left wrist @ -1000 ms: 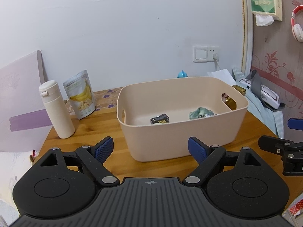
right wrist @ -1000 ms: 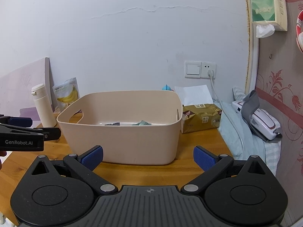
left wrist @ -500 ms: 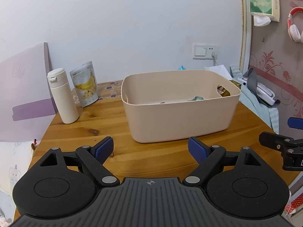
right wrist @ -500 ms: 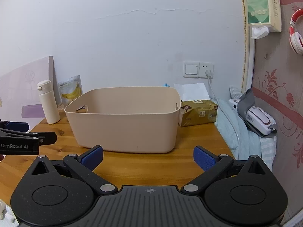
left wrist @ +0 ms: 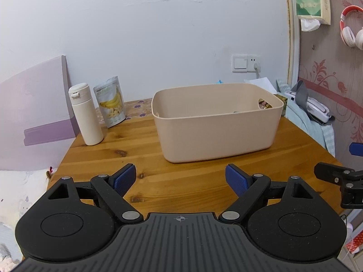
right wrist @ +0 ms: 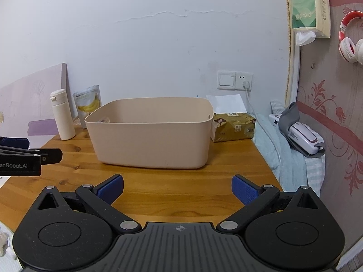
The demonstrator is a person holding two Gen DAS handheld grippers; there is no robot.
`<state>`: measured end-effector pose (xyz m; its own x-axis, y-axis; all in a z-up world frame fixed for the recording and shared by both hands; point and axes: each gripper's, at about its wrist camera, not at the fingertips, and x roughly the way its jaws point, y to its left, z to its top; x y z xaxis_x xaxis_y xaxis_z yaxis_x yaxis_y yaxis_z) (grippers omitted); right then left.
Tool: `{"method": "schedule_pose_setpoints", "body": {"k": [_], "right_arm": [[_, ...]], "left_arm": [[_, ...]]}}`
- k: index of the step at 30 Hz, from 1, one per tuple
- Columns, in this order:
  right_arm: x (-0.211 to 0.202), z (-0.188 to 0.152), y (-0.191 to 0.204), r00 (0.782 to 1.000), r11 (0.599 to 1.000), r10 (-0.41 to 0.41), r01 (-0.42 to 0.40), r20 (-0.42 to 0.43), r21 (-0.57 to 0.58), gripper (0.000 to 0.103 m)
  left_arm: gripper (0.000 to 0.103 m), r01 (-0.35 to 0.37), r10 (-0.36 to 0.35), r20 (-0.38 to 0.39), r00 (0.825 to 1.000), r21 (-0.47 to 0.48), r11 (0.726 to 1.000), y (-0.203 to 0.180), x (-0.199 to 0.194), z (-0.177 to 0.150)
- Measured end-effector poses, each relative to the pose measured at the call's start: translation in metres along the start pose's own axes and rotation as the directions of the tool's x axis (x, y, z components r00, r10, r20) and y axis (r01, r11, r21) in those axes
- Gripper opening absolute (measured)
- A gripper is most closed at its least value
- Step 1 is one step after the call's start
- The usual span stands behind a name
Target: Organize objects
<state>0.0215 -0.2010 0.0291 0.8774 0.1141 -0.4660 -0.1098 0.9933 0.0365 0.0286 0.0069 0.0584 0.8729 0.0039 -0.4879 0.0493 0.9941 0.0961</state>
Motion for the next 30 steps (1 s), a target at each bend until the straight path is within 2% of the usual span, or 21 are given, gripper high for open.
{"method": "schedule_pose_setpoints", "body": {"k": [17, 30], "right_arm": [[-0.027, -0.021, 0.009, 1.000, 1.000, -0.013, 0.013, -0.012, -0.017, 0.103], [-0.039, -0.035, 0.009, 1.000, 1.000, 0.007, -0.007, -0.026, 0.002, 0.103]], "left_arm": [[0.088, 0.010, -0.010, -0.039, 0.999, -0.003, 1.000, -0.001, -0.018, -0.031], [0.088, 0.021, -0.022, -0.057, 0.998, -0.021, 1.000, 0.004, -0.026, -0.043]]}}
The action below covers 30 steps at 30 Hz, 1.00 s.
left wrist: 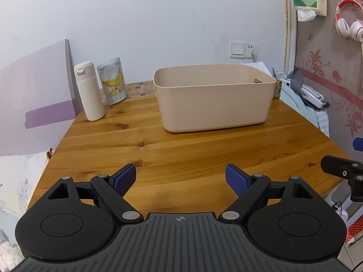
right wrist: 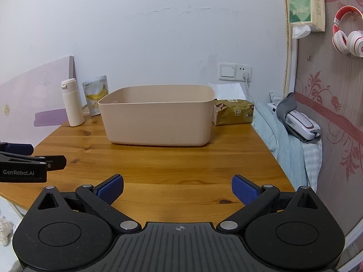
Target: Organize objects
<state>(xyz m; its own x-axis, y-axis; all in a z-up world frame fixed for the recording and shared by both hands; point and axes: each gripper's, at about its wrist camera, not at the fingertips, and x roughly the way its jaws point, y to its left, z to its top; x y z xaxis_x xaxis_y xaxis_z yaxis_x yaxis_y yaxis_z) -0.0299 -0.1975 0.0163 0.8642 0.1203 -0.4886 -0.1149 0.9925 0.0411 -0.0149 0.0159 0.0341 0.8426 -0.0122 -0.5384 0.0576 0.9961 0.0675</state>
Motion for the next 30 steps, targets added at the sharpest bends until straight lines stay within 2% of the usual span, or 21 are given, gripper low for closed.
{"method": "schedule_pose_setpoints", "body": {"k": [15, 30], "right_arm": [[-0.007, -0.007, -0.004, 1.000, 1.000, -0.029, 0.029, -0.010, 0.011, 0.103], [-0.011, -0.006, -0.002, 0.999, 0.999, -0.042, 0.042, -0.002, 0.001, 0.103]], "left_arm": [[0.088, 0.041, -0.041, 0.004, 0.999, 0.006, 0.999, -0.001, -0.004, -0.005], [0.089, 0.028, -0.028, -0.003, 1.000, -0.003, 1.000, 0.005, -0.005, -0.008]]}}
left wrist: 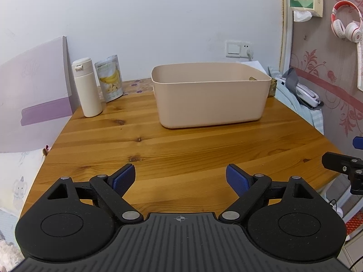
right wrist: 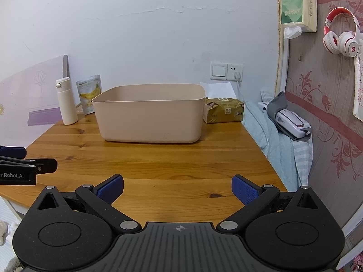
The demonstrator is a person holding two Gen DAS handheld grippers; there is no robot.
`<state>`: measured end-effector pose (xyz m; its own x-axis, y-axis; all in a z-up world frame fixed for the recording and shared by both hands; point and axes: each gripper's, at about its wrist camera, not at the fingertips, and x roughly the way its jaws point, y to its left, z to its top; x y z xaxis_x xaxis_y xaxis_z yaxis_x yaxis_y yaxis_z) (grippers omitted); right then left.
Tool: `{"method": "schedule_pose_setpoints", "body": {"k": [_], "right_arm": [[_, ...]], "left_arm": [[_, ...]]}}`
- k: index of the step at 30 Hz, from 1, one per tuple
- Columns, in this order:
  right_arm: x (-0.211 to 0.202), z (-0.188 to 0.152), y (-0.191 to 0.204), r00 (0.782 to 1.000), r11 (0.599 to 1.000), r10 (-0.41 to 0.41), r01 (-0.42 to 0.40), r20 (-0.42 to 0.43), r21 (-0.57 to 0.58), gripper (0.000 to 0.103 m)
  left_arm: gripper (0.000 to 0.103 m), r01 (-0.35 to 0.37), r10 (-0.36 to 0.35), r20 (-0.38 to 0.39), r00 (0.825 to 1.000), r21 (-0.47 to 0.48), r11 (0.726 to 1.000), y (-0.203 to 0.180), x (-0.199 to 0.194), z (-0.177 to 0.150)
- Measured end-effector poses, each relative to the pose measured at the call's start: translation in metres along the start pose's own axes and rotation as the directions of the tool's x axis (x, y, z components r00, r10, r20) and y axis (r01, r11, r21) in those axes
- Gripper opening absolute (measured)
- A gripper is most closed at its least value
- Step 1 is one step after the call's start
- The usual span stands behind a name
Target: Organize objects
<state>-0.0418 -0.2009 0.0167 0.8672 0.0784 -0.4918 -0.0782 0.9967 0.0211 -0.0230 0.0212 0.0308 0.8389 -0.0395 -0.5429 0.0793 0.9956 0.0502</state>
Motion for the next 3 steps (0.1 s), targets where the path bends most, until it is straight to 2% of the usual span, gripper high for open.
{"method": "schedule_pose_setpoints", "body": {"k": [3], "right_arm": [[0.0019, 0.0001, 0.0007, 1.000, 1.000, 0.002, -0.002, -0.005, -0.001, 0.103]], "left_arm": [[0.092, 0.002, -0.002, -0.003, 1.000, -0.004, 1.000, 0.0012, 0.0032, -0.0007]]}}
